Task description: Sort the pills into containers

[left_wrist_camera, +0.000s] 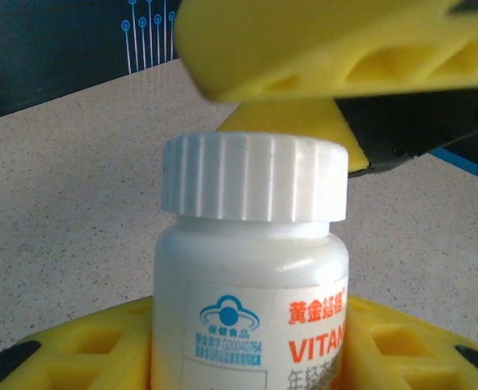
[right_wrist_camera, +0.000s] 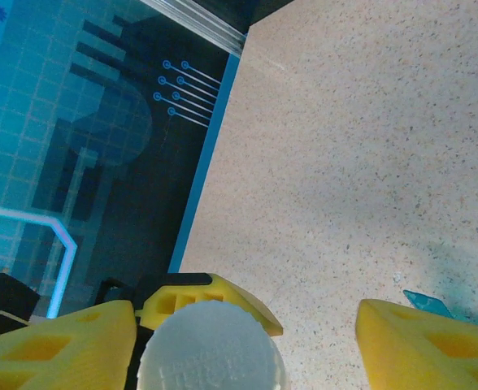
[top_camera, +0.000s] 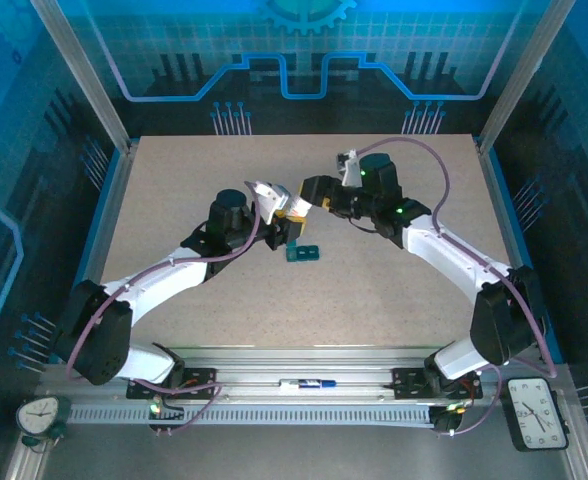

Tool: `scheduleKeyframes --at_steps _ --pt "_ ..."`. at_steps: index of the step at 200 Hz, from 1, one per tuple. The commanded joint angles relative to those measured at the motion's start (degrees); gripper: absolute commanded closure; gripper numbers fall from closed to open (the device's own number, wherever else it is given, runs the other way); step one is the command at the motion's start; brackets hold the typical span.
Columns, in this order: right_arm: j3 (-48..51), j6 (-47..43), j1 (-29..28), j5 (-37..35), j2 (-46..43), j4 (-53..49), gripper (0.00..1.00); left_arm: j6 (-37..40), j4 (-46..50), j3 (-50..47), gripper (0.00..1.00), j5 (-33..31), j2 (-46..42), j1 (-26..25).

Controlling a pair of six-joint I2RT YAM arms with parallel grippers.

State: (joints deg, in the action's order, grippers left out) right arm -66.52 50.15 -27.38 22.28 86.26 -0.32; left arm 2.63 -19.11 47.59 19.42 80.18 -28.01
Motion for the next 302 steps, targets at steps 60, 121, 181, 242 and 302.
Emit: scheduleKeyframes --at_steps 60,121,181,242,302 --pt "-2.72 -2.17 -1.71 2.84 2.65 -0.22 0.41 -1.58 -0.59 2.36 0.82 2.11 -0.08 0.62" --pt "-3.43 -4.23 -1.89 5.25 3.57 -0.25 0.53 -1.84 -0.60 2.32 0.82 2.46 -0.54 0.94" --pt "-0.01 -20.21 1.29 21.87 3.56 9.19 0.55 -5.95 -1.58 3.10 0.83 8.55 -1.20 2.63" --pt "5.69 -7.72 6.37 23.16 -0.58 23.65 0.26 -7.83 -2.00 4.10 0.84 10.36 -0.78 3.49" --pt "0.33 -1.85 3.32 2.86 -3.75 4.04 0.23 -4.23 -0.92 3.43 0.84 6.41 -0.37 3.42"
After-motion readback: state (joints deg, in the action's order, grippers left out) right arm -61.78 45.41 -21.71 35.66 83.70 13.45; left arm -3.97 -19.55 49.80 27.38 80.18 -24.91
